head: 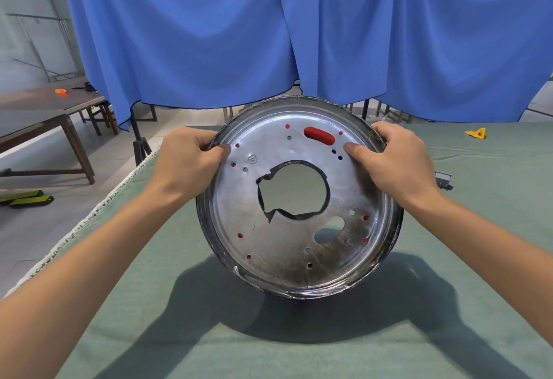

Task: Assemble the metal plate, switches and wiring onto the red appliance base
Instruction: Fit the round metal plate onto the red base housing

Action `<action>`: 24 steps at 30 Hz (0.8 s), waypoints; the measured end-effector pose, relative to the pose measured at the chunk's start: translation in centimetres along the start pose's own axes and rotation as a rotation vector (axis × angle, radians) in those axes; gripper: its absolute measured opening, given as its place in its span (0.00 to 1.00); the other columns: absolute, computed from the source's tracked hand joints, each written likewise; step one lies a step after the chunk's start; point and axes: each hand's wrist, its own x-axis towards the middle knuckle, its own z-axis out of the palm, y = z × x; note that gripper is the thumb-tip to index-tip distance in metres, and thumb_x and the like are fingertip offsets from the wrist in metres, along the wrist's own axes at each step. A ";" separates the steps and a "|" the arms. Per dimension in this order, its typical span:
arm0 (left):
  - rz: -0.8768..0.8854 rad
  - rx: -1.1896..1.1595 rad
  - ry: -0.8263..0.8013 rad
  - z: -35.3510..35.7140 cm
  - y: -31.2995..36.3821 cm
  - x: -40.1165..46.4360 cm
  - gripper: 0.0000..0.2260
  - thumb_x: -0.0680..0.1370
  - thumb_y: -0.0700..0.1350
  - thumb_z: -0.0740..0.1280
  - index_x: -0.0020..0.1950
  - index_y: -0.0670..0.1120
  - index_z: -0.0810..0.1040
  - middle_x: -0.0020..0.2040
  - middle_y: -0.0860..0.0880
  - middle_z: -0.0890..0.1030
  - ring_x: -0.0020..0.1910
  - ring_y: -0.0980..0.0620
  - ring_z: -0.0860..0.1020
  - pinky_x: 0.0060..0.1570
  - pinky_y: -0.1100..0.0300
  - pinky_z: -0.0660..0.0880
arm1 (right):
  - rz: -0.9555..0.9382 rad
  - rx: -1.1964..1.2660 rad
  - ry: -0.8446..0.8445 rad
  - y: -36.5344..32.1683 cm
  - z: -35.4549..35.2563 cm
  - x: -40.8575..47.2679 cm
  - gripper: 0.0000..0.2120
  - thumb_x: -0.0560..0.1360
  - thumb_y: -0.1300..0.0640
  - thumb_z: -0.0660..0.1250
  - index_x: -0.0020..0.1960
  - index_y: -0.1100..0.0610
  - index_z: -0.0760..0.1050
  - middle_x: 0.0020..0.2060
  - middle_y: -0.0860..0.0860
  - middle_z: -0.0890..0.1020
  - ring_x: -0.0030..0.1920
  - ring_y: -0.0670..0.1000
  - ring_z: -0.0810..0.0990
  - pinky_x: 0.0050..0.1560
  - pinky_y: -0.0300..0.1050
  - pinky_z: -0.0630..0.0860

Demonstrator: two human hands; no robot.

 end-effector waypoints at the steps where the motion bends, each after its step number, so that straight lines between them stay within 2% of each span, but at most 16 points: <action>1: 0.002 0.004 -0.003 0.0 0.2 0.0 0.14 0.76 0.40 0.67 0.36 0.30 0.76 0.28 0.40 0.70 0.28 0.49 0.62 0.29 0.58 0.57 | 0.001 0.003 0.000 0.1 -0.1 0.0 0.15 0.73 0.43 0.68 0.52 0.53 0.77 0.47 0.50 0.80 0.47 0.53 0.77 0.48 0.54 0.76; 4: 0.010 0.027 -0.008 0.1 0.8 0.1 0.13 0.75 0.39 0.67 0.36 0.30 0.77 0.29 0.37 0.70 0.29 0.49 0.62 0.30 0.58 0.57 | 0.005 0.014 -0.003 0.3 -0.1 0.0 0.15 0.73 0.44 0.69 0.50 0.55 0.78 0.45 0.52 0.81 0.46 0.56 0.77 0.48 0.57 0.77; 8: 0.004 0.061 -0.013 -0.1 1.4 0.0 0.11 0.74 0.37 0.66 0.36 0.31 0.78 0.28 0.43 0.65 0.27 0.51 0.58 0.26 0.60 0.55 | 0.014 0.061 -0.022 0.5 0.0 -0.1 0.11 0.72 0.47 0.71 0.47 0.54 0.78 0.43 0.51 0.81 0.45 0.56 0.78 0.48 0.57 0.76; 14: -0.008 0.058 -0.014 -0.2 1.3 -0.2 0.11 0.74 0.38 0.66 0.37 0.31 0.78 0.28 0.43 0.67 0.28 0.49 0.59 0.25 0.60 0.56 | -0.007 0.060 -0.023 0.6 0.3 0.0 0.11 0.72 0.45 0.71 0.45 0.53 0.78 0.40 0.51 0.81 0.43 0.56 0.78 0.46 0.56 0.77; 18: -0.012 0.041 -0.014 -0.2 1.2 -0.2 0.11 0.75 0.39 0.66 0.38 0.31 0.79 0.28 0.43 0.69 0.27 0.50 0.60 0.25 0.59 0.56 | -0.030 0.079 0.009 0.7 0.5 0.0 0.08 0.72 0.45 0.71 0.43 0.49 0.76 0.38 0.48 0.80 0.42 0.55 0.77 0.43 0.52 0.75; 24: -0.011 0.047 0.002 -0.1 1.1 -0.1 0.12 0.75 0.39 0.66 0.37 0.30 0.77 0.29 0.42 0.68 0.28 0.48 0.61 0.27 0.58 0.56 | -0.037 0.089 0.012 0.7 0.5 0.0 0.08 0.72 0.45 0.71 0.43 0.49 0.77 0.38 0.48 0.80 0.42 0.55 0.77 0.44 0.52 0.75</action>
